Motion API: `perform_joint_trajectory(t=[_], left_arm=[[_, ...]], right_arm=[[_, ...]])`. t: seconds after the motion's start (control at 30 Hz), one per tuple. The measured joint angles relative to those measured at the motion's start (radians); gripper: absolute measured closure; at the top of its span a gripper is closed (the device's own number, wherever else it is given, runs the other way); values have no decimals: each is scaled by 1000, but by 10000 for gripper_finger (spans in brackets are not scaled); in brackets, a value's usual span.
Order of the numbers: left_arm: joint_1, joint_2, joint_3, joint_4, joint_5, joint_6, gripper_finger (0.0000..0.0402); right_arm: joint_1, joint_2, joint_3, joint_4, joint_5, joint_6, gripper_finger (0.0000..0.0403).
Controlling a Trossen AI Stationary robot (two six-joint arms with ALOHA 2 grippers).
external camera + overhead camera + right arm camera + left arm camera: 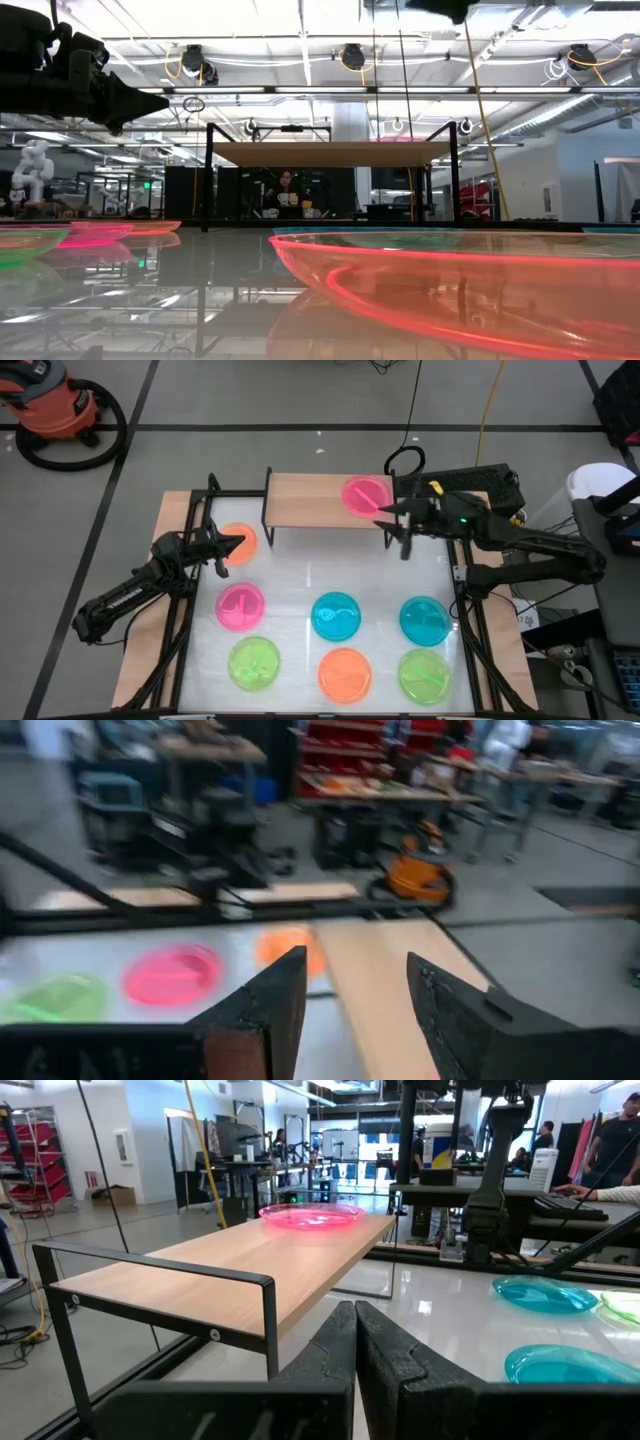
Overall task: Place and stack plates onto a shelf
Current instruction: Stack the top orange plate on top of the pink plate on the shelf
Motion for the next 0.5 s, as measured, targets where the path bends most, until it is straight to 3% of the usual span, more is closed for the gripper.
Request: perform_joint_trajectory(t=[0.27,0.5], left_arm=[[0,0,0,0,0,0,398],[0,0,0,0,0,0,398]], right_arm=[[102,-127,-112,5,-26,54,246],[181,-144,-345,262,-25,86,246]])
